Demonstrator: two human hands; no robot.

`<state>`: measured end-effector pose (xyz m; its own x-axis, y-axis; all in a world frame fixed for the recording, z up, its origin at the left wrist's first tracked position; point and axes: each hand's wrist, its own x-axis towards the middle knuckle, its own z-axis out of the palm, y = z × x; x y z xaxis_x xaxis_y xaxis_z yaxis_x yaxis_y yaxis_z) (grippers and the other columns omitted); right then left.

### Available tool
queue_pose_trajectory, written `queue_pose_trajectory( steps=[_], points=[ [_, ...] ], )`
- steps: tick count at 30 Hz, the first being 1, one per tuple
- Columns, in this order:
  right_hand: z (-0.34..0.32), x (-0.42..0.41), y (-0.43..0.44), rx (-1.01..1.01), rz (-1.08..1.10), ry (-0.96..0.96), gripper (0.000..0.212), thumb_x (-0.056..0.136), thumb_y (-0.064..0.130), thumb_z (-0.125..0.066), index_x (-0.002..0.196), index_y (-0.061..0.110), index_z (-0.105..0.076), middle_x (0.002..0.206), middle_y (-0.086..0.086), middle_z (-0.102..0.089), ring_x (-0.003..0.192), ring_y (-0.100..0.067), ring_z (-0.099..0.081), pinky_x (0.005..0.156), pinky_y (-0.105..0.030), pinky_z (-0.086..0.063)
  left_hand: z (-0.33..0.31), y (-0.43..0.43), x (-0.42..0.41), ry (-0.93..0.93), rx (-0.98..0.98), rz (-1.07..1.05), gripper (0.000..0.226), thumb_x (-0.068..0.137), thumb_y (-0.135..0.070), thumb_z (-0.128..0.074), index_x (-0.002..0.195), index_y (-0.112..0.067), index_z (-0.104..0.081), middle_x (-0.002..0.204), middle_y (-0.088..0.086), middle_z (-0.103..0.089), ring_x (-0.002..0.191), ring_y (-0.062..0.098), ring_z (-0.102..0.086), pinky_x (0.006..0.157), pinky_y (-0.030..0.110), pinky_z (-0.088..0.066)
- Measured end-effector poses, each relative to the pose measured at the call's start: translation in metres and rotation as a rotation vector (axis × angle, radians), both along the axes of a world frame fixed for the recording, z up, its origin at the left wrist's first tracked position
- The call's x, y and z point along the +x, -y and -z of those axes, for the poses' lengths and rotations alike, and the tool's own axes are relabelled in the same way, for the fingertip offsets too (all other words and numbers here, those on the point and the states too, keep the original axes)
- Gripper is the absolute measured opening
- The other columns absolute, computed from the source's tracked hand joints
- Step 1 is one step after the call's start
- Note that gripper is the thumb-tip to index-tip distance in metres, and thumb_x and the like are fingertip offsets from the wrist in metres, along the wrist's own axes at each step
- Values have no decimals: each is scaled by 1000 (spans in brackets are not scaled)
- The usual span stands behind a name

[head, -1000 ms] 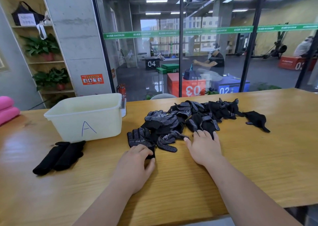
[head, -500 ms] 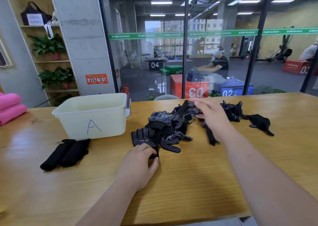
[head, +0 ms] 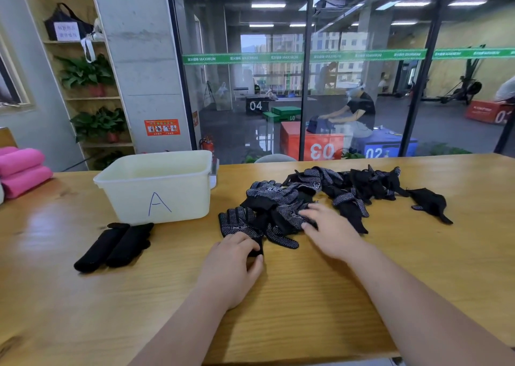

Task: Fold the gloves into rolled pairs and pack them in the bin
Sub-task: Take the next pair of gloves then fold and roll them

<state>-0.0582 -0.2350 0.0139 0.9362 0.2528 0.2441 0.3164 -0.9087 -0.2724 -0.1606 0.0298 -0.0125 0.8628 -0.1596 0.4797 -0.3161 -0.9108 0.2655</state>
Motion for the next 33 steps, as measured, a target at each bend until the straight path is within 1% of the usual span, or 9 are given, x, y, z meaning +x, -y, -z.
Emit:
queue_pose_trajectory(
  steps=[3,6,9,13,17,21,24,27,33],
  points=[
    [16,-7,-13,-162,42,-49,61,105,65,-34,160,39,-36,171,0,-29,155,-26,-30,125,-50,-28,1,0,0,-1,8,7,29,101,-53,-51,120,-38,-68,120,-24,-57,114,2,-53,100,29,-46],
    [18,-10,-19,-206,142,8,64,105,68,-28,160,37,-39,173,-4,-25,159,-27,-18,128,-53,-18,2,-1,1,4,7,4,29,100,-53,-52,119,-38,-68,119,-24,-56,114,2,-53,100,29,-46],
    [12,-15,-26,-115,111,151,66,102,72,-29,152,36,-52,165,4,-39,153,-21,-31,123,-48,-32,2,-1,2,3,2,5,30,99,-53,-51,118,-38,-69,117,-24,-57,114,3,-54,99,31,-47],
    [12,-24,-37,-133,6,138,71,93,83,-35,143,38,-59,145,14,-59,134,-14,-53,108,-39,-47,1,0,1,-7,14,2,32,100,-54,-50,119,-37,-69,118,-23,-57,114,3,-54,100,31,-48],
    [13,-22,-39,-149,93,267,37,101,58,-52,123,37,-72,115,12,-71,107,-15,-65,91,-36,-51,-3,1,-3,-1,15,-23,29,102,-50,-52,120,-36,-69,120,-22,-58,114,6,-54,99,29,-46],
    [6,-31,-42,-50,-29,485,21,100,41,-63,112,34,-78,114,16,-73,105,-14,-65,87,-38,-54,-3,3,-5,21,18,-73,27,100,-47,-53,116,-35,-71,115,-19,-61,111,7,-56,93,26,-44],
    [6,-40,-55,-117,-219,320,30,103,45,-54,127,39,-72,133,21,-67,122,-11,-62,96,-34,-54,0,4,-4,38,25,-112,25,98,-48,-52,108,-36,-71,109,-18,-62,106,9,-58,87,27,-46],
    [14,-29,-60,-141,-147,201,39,106,43,-49,143,43,-62,153,22,-53,140,-8,-51,111,-31,-46,0,3,-5,42,33,-142,24,99,-47,-51,106,-35,-70,108,-17,-61,104,9,-57,86,27,-45],
    [9,7,-48,-161,116,150,34,109,33,-45,135,35,-67,145,14,-61,134,-14,-56,113,-38,-43,-3,2,-6,24,21,-167,27,102,-47,-46,114,-35,-67,114,-17,-59,108,9,-54,96,26,-41]
  ],
)
